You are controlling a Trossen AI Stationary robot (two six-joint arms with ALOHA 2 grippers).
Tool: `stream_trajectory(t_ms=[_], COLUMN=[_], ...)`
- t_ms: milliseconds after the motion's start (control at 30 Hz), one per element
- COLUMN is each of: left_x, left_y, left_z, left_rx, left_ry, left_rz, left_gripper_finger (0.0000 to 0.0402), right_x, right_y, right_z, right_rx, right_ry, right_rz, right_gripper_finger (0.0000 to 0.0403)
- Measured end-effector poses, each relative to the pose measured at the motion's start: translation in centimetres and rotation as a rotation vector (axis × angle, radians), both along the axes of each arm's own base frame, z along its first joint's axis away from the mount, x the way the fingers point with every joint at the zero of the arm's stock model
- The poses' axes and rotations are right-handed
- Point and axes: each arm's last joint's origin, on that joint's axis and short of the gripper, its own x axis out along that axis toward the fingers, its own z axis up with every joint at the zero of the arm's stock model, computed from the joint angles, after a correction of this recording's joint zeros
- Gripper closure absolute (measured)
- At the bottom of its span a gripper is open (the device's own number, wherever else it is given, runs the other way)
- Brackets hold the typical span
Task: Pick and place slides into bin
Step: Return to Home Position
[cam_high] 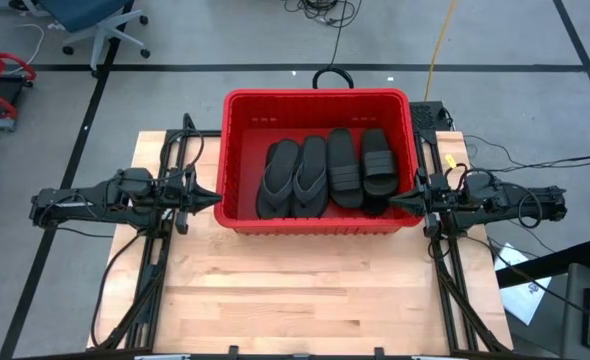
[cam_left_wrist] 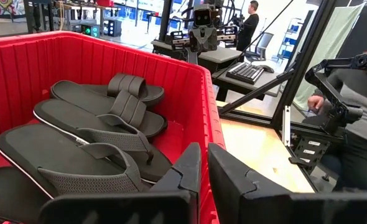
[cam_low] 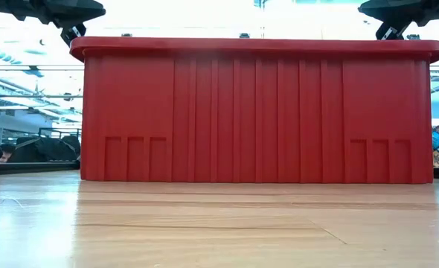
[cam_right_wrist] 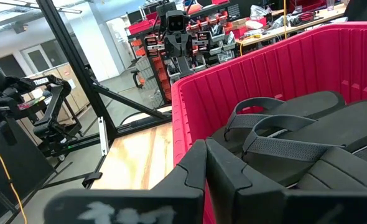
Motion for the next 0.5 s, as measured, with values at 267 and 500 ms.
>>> stream_trajectory(t_ms=[267, 500], left_x=[0.00, 0.00], left_y=[0.00, 0.00], left_z=[0.00, 0.00], left_rx=[0.000, 0.000], left_ry=[0.000, 0.000], left_rz=[0.000, 0.000], left_gripper_finger=[0.0398, 0.0387], right_x=[0.00, 0.00], right_y=[0.00, 0.00], right_z=[-0.01, -0.01], right_rx=[0.000, 0.000], right_ry=[0.000, 0.000], right_rz=[0.000, 0.000], right_gripper_finger=[0.0403, 0.0403])
